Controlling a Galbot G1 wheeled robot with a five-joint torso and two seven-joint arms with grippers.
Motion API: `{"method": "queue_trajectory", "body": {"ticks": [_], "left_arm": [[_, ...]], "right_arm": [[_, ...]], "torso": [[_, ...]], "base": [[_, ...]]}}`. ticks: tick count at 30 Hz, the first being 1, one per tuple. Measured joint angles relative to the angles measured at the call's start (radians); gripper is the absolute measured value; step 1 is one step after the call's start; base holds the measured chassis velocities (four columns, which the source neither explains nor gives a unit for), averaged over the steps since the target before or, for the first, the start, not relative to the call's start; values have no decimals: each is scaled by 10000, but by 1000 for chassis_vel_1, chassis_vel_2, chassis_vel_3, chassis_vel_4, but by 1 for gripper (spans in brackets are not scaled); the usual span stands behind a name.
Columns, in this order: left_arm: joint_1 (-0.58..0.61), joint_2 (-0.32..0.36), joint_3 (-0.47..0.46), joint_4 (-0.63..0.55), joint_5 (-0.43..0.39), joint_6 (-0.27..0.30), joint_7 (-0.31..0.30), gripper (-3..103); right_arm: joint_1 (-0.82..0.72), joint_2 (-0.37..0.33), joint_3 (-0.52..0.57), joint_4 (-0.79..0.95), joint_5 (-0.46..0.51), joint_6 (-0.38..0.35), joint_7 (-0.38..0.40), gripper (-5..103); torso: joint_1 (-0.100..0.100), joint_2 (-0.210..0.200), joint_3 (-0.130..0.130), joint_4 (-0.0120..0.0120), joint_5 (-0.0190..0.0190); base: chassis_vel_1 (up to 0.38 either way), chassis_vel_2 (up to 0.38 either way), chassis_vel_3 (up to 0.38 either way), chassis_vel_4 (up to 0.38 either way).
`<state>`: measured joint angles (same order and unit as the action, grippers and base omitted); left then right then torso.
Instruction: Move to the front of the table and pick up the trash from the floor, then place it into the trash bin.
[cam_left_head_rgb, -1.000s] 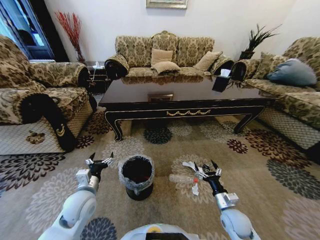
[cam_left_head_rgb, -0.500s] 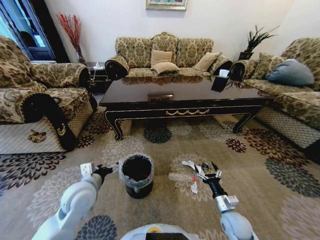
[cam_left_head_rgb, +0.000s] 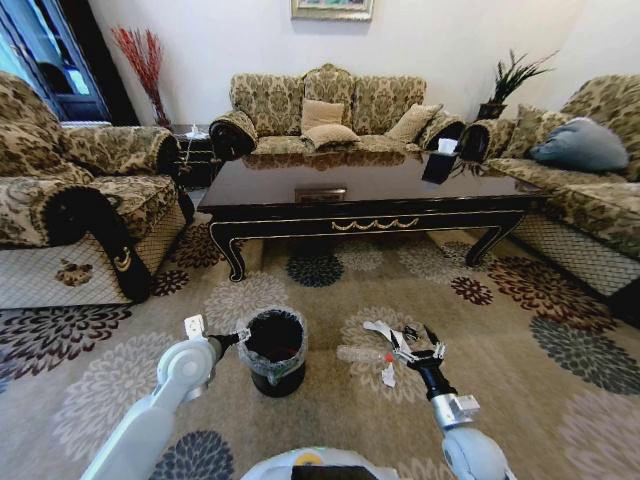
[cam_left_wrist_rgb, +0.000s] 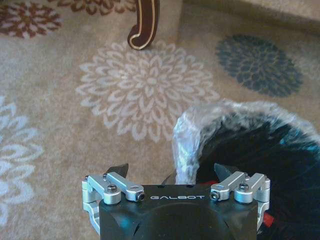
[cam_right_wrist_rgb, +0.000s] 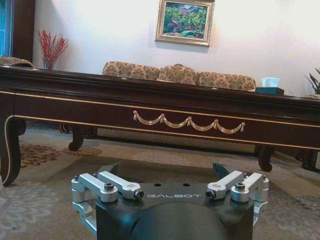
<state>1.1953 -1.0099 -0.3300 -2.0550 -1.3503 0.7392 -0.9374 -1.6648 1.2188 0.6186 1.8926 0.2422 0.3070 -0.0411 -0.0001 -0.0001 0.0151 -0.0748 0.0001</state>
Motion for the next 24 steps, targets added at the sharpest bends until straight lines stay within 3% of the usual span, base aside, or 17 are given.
{"method": "queue_trajectory", "body": {"ticks": [2, 8, 13, 15, 17, 20, 21, 24], "left_arm": [[-87, -46, 141, 168, -149, -6, 3, 94], [-349, -363, 395, 569, -841, -20, -43, 100], [-491, -514, 609, 882, -741, -25, -45, 98], [-537, -513, 619, 1016, -693, -28, -47, 91], [-545, -498, 607, 1067, -691, -28, -47, 91], [-591, -462, 554, 1248, -756, -31, -50, 77], [-591, -462, 554, 1248, -756, -31, -50, 77], [-663, -458, 545, 1543, -1039, -34, -47, 60]], "right_arm": [[47, -28, -14, -28, 19, 0, 3, 100], [142, -99, -104, -114, 57, -4, 7, 100], [238, -168, -172, -191, 81, -9, 12, 100], [251, -171, -170, -194, 128, -13, 18, 100], [263, -174, -166, -196, 154, -15, 20, 100], [290, -170, -169, -233, 182, -17, 24, 100], [290, -170, -169, -233, 182, -17, 24, 100], [306, -106, -214, -243, 182, -21, 27, 100]], "torso": [[0, 0, 0, 0, -1], [0, 0, -1, -3, -1], [0, 0, 0, -2, -1], [0, 0, 0, -3, 0], [0, 0, -1, -2, -1], [0, 1, 0, -2, -1], [0, 1, 0, -2, -1], [0, 1, 0, -2, -2]], "base": [[0, 0, 0, 0], [0, 0, 0, 0], [0, 0, 0, 0], [0, 0, 0, 0], [0, 0, 0, 0], [0, 0, 0, 0], [0, 0, 0, 0], [0, 0, 0, 0]]}}
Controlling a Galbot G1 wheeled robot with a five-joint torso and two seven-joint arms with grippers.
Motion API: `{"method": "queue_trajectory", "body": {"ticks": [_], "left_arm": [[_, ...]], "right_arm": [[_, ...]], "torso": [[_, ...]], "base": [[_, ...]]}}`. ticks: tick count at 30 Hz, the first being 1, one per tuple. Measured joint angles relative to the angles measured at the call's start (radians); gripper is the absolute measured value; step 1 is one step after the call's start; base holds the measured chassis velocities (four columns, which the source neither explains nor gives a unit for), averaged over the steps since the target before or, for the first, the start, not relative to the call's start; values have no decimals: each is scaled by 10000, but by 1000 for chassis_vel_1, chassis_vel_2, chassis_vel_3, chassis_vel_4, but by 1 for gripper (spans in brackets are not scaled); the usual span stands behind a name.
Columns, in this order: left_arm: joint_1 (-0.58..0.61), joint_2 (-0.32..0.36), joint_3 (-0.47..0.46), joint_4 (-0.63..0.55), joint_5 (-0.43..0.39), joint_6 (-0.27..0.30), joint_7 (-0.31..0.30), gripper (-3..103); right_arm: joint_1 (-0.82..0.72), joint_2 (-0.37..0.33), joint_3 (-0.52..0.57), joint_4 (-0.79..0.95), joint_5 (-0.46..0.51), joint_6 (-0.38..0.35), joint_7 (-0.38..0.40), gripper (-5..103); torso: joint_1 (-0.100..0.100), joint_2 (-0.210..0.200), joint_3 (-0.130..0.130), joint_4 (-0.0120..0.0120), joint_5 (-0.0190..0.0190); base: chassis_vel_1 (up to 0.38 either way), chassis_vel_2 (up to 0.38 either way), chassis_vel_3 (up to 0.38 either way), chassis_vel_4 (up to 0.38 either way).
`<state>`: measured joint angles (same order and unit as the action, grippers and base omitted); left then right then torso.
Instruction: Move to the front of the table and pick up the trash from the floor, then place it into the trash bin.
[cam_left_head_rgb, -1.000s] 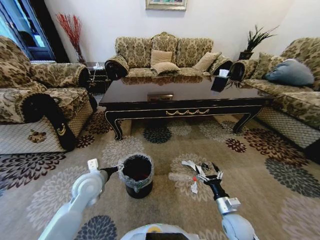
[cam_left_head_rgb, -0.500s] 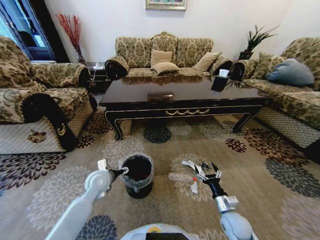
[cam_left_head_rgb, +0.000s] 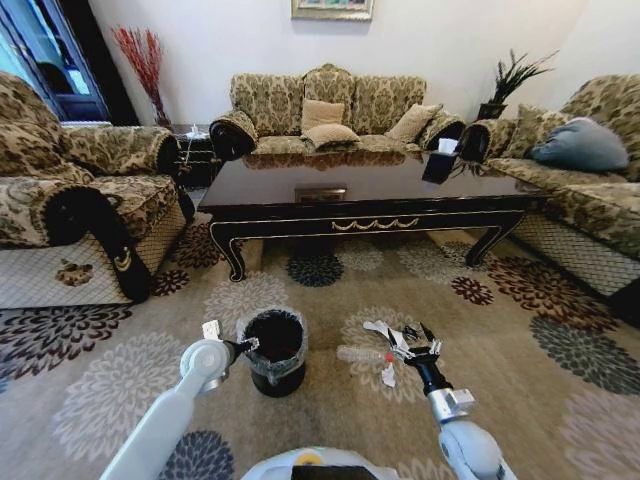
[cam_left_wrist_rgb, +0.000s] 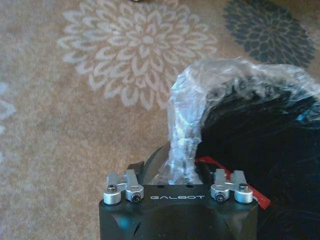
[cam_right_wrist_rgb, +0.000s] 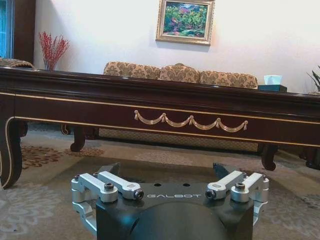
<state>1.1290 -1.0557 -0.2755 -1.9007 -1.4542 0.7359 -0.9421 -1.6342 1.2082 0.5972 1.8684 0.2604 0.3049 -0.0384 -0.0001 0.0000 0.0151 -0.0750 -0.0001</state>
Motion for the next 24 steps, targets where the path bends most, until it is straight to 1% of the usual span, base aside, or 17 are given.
{"method": "queue_trajectory", "body": {"ticks": [2, 6, 8, 12, 13, 15, 17, 18, 20, 24], "left_arm": [[-15, 7, -6, 61, -49, -1, 3, 60], [-14, 45, -46, 77, -13, -7, 65, 39], [5, 57, -60, 42, -3, -7, 69, 39], [159, 140, -171, -29, 63, -8, 79, 18], [159, 140, -171, -29, 63, -8, 79, 18], [197, 180, -221, 24, 169, -7, 98, 7], [203, 200, -255, 47, 213, -6, 74, 7], [217, 209, -277, 53, 225, -3, 71, 3], [267, 215, -332, 31, 229, -2, 70, 0], [425, 300, -438, -179, 215, -2, 84, 0]], "right_arm": [[6, 13, -3, 0, 0, -1, 1, 100], [101, -82, -3, -54, 88, -10, 4, 100], [113, -105, -2, -81, 96, -11, 4, 100], [181, -122, -50, -148, 117, -11, 7, 100], [181, -122, -50, -148, 117, -11, 7, 100], [218, -130, -113, -168, 117, -11, 10, 100], [232, -144, -136, -175, 116, -12, 12, 100], [241, -159, -153, -180, 116, -14, 12, 100], [253, -192, -162, -188, 116, -18, 14, 100], [270, -235, -155, -203, 117, -21, 17, 100]], "torso": [[0, 0, 0, 0, 0], [0, 0, 0, -1, -1], [0, 0, 0, -1, -1], [0, 0, 0, 0, 0], [0, 0, 0, 0, 0], [0, 0, 0, 0, 0], [0, 1, -1, 0, 6], [0, 1, -1, 3, 9], [-1, 1, -1, 3, 3], [0, 0, 1, 0, -6]], "base": [[0, 0, 0, 0], [0, 0, 0, 0], [0, 0, 0, 0], [0, 0, 0, 0], [0, 0, 0, 0], [0, 0, 0, 0], [0, 0, 0, 0], [0, 0, 0, 0], [0, 0, 0, 0], [0, 0, 0, 0]]}}
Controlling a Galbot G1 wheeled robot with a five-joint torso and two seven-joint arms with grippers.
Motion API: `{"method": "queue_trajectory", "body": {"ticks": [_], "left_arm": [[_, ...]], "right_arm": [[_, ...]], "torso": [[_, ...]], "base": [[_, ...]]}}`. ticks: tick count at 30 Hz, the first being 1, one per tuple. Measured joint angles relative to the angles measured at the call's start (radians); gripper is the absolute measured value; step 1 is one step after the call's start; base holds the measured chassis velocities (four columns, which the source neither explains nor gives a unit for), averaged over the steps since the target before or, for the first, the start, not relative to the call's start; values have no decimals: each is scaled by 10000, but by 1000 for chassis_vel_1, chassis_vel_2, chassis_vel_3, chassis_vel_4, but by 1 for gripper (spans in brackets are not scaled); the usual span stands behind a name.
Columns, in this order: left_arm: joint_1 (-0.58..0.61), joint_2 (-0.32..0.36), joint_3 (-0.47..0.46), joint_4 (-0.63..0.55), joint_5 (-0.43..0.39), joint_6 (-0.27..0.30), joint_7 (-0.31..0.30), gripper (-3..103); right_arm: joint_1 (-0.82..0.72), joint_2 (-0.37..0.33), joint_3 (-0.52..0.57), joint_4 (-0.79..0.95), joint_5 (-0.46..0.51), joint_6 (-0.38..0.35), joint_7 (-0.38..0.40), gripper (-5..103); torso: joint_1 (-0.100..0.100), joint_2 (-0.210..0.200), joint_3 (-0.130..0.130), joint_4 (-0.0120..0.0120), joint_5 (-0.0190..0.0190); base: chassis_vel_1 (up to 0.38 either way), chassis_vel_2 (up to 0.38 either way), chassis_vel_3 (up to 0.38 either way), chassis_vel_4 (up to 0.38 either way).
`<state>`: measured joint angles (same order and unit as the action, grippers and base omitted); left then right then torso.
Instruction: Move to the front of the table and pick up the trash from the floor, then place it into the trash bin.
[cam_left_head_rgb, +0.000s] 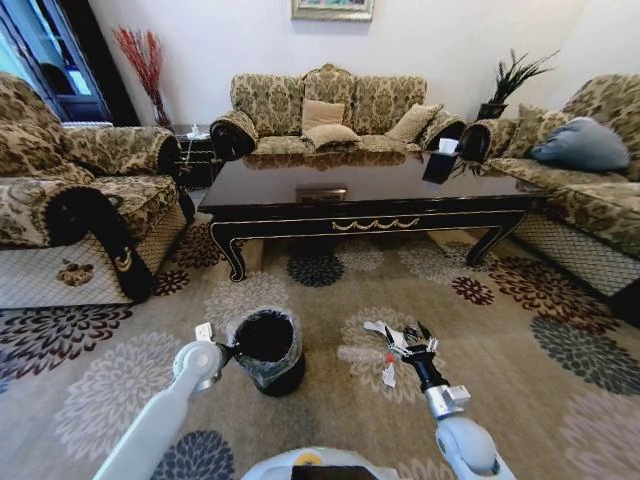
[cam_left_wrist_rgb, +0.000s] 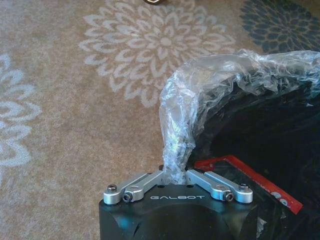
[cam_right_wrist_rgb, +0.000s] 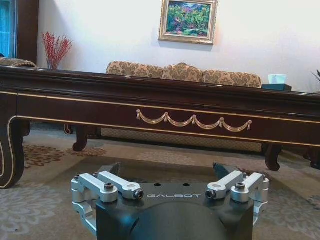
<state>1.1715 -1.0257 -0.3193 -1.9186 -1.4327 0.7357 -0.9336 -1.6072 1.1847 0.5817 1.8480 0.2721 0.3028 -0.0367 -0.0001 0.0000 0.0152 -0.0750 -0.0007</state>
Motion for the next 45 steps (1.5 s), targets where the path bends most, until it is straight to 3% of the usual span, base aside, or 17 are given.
{"method": "queue_trajectory", "body": {"ticks": [7, 13, 17, 18, 23, 30, 39, 45], "left_arm": [[206, 418, -389, -436, -229, 1, 22, 0], [490, 1080, -624, -1230, -728, 1, 21, 0], [664, 1284, -760, -1641, -935, 1, -14, 0], [664, 1284, -760, -1641, -935, 1, -14, 0], [739, 1657, -679, -1899, -1130, 0, -59, 0], [948, 1934, -743, -2044, -1138, -1, -93, 0], [846, 2243, -643, -2161, -1289, -5, -96, 0], [786, 2273, -598, -2061, -1299, -5, -113, 0]], "right_arm": [[191, -149, 8, -89, 83, -71, 72, 100], [788, -1169, 13, -880, 119, -235, -77, 100], [1636, -2002, -101, -2426, 818, 487, -1594, 100], [1636, -2002, -101, -2426, 818, 487, -1594, 100], [2604, -2931, -459, -4552, 1181, 794, -3205, 100], [4100, -3179, -1284, -6753, 663, 1213, -4153, 100], [6463, -2951, -2444, -10019, -96, 1570, -4455, 100], [7256, -2742, -2848, -11372, -821, 1657, -4606, 100]], "torso": [[0, 0, 0, -1, 4], [0, 1, -1, 0, 7], [0, 0, -1, 1, 8], [0, 0, -1, 1, 8], [0, 0, 0, -4, 8], [0, 0, -1, 0, 9], [0, 0, 0, 1, 7], [0, 0, 0, -3, 7]], "base": [[0, 0, 0, 0], [0, 0, 0, 0], [0, 0, 0, 0], [0, 0, 0, 0], [0, 0, 0, 0], [0, 0, 0, 0], [0, 0, 0, 0], [0, 0, 0, 0]]}}
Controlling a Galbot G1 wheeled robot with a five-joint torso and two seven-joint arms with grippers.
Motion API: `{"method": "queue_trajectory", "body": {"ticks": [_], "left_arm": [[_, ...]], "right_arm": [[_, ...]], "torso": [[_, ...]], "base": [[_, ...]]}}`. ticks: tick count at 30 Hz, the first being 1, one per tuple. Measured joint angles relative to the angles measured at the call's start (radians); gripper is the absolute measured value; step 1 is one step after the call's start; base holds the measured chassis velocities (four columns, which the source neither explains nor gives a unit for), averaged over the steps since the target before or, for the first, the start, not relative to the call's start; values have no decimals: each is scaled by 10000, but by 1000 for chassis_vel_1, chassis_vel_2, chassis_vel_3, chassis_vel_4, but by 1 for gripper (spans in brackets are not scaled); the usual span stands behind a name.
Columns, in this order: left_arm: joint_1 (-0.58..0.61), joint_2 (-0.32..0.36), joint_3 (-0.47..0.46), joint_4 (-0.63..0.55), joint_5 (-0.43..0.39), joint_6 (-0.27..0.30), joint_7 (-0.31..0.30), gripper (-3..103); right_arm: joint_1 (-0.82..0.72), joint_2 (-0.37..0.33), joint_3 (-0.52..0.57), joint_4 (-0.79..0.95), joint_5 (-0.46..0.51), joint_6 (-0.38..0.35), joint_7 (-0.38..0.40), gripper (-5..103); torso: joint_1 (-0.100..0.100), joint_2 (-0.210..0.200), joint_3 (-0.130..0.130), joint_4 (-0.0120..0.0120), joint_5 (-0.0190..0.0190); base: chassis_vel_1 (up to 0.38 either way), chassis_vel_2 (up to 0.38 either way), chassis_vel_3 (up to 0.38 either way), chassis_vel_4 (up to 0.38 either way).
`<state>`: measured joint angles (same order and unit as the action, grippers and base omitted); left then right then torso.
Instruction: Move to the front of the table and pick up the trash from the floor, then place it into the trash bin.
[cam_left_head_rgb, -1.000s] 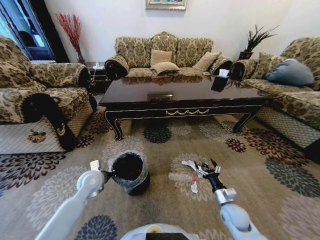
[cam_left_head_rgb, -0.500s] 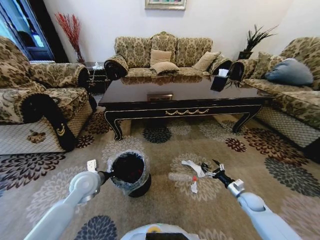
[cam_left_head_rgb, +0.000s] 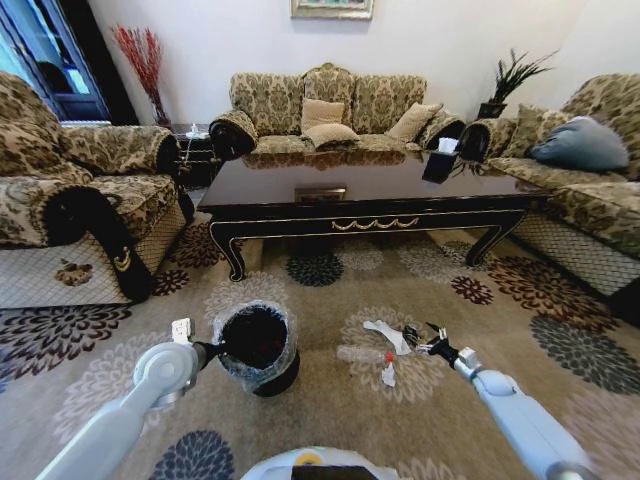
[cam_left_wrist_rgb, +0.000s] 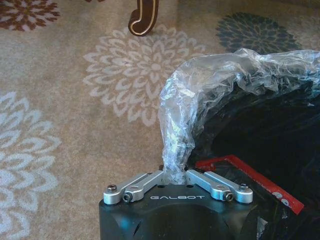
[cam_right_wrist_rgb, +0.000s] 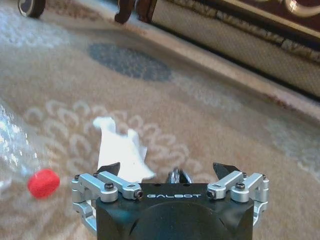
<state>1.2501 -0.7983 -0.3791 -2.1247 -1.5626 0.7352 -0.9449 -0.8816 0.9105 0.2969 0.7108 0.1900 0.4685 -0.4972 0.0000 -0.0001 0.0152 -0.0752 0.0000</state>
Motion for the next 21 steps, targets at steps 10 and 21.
{"method": "queue_trajectory", "body": {"ticks": [10, 21], "left_arm": [[-168, 41, 166, -10, -19, 0, -30, 0], [-252, -232, 277, 224, 1, 3, -31, 0]], "right_arm": [[1372, 264, -382, -1533, -276, -41, 241, 100], [2093, 584, -346, -2521, -1204, -94, 287, 100]], "torso": [[0, 0, -1, 3, -1], [0, 0, -1, 3, 0]], "base": [[0, 0, 0, 0], [0, 0, 0, 0]]}}
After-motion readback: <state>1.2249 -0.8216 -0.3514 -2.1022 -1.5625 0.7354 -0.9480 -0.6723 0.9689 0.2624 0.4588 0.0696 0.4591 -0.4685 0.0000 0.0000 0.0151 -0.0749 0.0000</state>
